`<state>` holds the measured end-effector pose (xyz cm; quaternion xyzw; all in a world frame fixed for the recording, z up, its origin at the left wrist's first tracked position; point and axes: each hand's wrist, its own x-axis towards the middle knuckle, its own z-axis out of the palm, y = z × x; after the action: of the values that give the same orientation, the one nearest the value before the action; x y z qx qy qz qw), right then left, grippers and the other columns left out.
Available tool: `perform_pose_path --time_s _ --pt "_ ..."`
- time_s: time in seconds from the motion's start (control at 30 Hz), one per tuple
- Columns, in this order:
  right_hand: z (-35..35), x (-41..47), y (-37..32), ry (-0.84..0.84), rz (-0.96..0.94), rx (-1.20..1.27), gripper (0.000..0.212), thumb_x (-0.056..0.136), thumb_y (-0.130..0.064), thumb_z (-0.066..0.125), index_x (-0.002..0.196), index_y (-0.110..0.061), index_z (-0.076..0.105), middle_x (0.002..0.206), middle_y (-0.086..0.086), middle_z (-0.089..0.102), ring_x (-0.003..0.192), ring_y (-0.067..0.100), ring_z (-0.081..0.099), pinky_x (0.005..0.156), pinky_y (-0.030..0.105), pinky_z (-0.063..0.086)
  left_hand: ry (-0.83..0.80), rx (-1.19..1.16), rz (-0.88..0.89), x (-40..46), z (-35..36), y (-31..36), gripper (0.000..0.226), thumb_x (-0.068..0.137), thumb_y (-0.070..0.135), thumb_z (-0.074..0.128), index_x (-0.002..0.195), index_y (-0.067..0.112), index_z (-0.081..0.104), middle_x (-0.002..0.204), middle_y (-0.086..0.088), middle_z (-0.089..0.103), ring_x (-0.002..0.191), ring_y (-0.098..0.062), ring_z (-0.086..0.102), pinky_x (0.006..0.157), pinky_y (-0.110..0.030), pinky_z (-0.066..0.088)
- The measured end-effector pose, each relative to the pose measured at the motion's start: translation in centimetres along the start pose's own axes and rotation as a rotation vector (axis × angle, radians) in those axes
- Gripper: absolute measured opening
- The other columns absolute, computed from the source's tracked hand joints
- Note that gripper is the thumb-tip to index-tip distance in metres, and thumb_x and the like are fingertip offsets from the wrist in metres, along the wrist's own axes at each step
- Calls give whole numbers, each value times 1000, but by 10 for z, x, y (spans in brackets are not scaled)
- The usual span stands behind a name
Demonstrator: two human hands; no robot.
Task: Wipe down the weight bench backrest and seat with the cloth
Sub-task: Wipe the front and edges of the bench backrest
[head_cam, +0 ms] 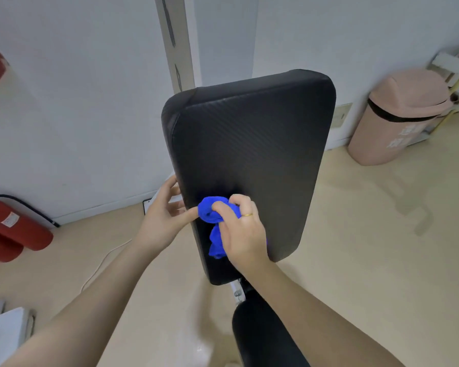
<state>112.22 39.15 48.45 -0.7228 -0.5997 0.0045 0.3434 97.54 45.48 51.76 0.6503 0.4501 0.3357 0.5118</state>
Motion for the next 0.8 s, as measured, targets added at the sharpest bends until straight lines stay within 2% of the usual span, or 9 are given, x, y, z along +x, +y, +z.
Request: perform_pose_path --time_s 0.1,0.17,0.27,0.33,0.47,0.57,0.63,0.7,0.8 --pt "-7 6 13 7 -222 44 24 83 -26 41 101 -31 57 112 -3 50 96 14 47 74 26 38 -30 -7 -24 1 -5 -2 72 65 32 73 129 42 41 128 9 54 106 -15 61 85 -23 48" --pt "-20 20 35 85 -105 141 28 83 -15 40 104 -27 56 114 -5 48 95 10 48 74 29 40 -15 -6 -36 1 -5 -5 68 74 23 72 131 40 39 134 7 49 114 -16 57 84 -20 45" --pt "-43 41 71 317 185 243 33 82 4 42 109 -9 57 117 11 47 95 25 53 72 22 36 -10 0 -48 0 -3 -8 64 82 21 68 134 40 36 140 8 43 121 -16 50 91 -25 42" --pt "-54 52 94 404 346 246 34 86 3 40 116 -8 52 122 14 46 95 27 53 72 18 32 -15 -11 -44 -2 -3 -11 67 78 26 66 136 40 35 141 8 43 125 -17 49 98 -31 41" --pt "-58 60 110 460 573 283 37 88 0 36 121 -12 46 125 11 45 86 13 43 75 29 38 3 -27 -23 -6 0 -15 62 85 20 62 137 40 34 143 11 42 131 -18 43 107 -43 38" --pt "-40 47 88 488 453 291 36 85 2 40 119 -5 48 119 17 47 92 13 42 75 18 30 21 -45 -12 -7 3 -16 61 89 14 59 137 41 34 144 14 42 132 -16 42 109 -45 36" --pt "-19 28 72 441 323 304 35 83 -4 40 116 -6 51 111 11 48 93 13 44 80 15 33 21 -54 -11 -7 4 -17 61 90 12 57 138 39 34 144 15 42 132 -14 42 109 -46 36" --pt "-2 7 53 348 204 333 34 80 -12 36 110 -14 52 105 1 43 84 8 44 73 12 32 17 -46 -6 -9 6 -16 61 90 15 58 140 38 32 145 16 40 132 -12 41 109 -46 36" --pt "10 -11 40 156 11 243 32 78 -11 33 102 -25 47 100 3 49 76 19 50 63 25 42 14 -44 -14 -9 6 -15 64 84 24 58 140 38 31 145 17 39 131 -9 41 109 -44 36"
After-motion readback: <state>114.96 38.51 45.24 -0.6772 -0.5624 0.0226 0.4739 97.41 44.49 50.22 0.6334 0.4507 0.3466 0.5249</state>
